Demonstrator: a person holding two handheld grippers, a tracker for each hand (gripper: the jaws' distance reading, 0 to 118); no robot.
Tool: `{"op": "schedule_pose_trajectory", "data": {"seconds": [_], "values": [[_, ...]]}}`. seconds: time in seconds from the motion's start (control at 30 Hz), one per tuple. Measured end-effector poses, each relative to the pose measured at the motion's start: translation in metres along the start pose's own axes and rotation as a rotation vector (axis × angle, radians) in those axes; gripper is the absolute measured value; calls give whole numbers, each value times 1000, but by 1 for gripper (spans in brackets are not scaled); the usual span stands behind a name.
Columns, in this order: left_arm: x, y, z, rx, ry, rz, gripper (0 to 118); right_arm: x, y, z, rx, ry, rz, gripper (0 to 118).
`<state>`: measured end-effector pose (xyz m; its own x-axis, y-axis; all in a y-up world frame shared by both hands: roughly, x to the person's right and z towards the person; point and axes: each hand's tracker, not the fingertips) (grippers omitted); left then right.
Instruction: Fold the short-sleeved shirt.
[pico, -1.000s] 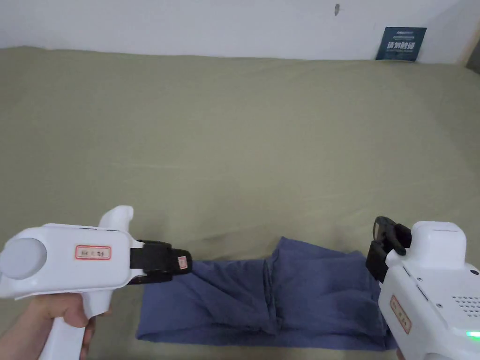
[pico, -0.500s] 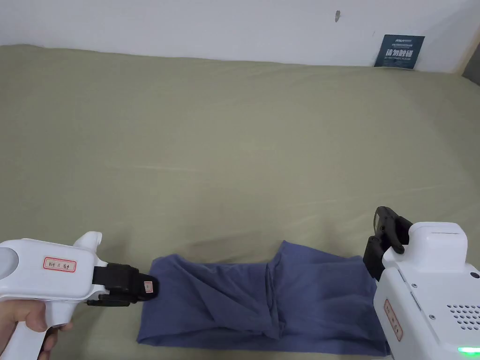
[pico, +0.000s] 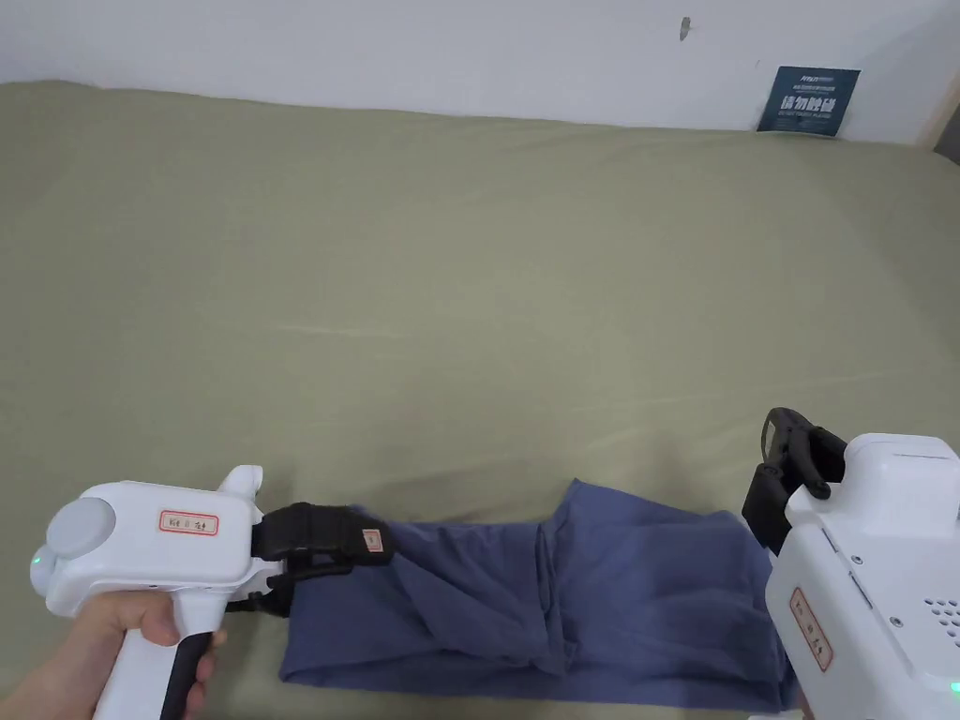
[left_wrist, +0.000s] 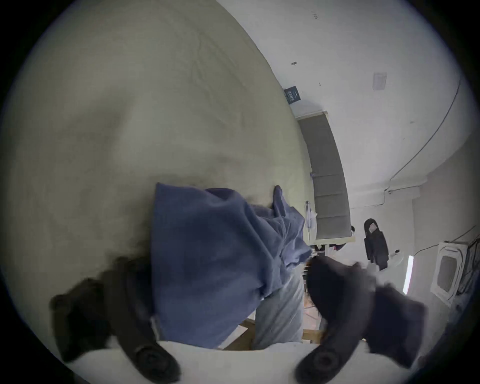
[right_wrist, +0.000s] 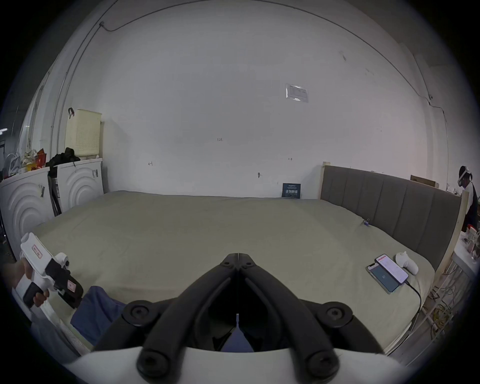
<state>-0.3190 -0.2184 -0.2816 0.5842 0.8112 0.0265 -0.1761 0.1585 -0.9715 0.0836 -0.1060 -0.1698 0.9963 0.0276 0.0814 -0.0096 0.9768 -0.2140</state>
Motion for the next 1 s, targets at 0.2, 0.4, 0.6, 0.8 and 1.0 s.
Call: {"op": "schedule_pose_trajectory", "data": {"seconds": [0.2, 0.4, 0.6, 0.8, 1.0], "values": [[15, 0, 7, 43, 98, -39, 15, 4, 4, -1, 4, 5, 15, 0], [11, -5, 54, 138, 158, -44, 15, 8, 8, -6, 6, 21, 12, 0], [6, -17, 137, 259, 303, -28, 15, 3, 12, -10, 20, 55, 16, 0], [49, -16, 156, 259, 406, -96, 15, -8, 11, -11, 17, 86, 21, 0], [122, -15, 94, 208, 444, -252, 15, -8, 10, -6, 15, 89, 23, 0]]}}
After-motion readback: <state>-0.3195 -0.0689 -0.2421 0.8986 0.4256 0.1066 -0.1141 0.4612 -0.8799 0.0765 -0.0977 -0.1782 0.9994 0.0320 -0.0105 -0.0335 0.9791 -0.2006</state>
